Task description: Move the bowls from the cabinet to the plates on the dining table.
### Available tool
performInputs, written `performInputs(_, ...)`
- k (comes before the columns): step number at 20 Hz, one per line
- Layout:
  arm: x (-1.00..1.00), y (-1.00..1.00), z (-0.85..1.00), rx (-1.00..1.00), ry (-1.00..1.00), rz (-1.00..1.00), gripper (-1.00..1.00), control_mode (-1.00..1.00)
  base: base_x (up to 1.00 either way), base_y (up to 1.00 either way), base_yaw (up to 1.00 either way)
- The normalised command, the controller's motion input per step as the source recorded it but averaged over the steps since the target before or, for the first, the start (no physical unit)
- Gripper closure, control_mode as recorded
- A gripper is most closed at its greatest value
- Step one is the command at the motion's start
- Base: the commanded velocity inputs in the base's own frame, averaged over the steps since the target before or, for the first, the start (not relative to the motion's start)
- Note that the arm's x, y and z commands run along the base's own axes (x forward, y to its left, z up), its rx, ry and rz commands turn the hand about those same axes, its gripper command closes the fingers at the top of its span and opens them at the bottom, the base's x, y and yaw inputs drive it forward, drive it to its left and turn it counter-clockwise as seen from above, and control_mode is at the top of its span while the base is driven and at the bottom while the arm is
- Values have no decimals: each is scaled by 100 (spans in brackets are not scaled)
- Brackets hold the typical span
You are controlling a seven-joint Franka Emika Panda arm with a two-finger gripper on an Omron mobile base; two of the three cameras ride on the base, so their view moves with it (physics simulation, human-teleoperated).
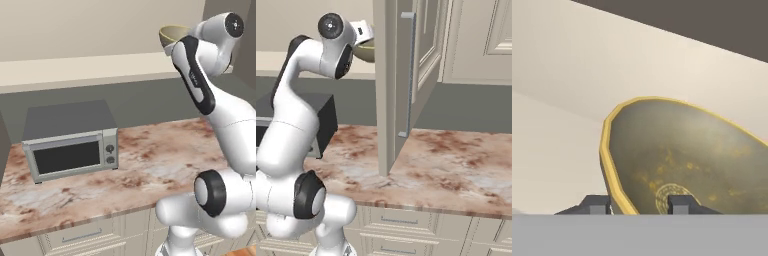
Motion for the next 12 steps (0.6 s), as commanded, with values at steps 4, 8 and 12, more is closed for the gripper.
performInputs(4, -96, 13, 8, 0, -3, 1, 100, -100, 0, 0, 0)
performInputs(8, -99, 14, 12, 0, 0, 0, 100, -100, 0, 0, 0)
performInputs(12, -100, 9, 5, 0, 0, 0, 100, -100, 0, 0, 0)
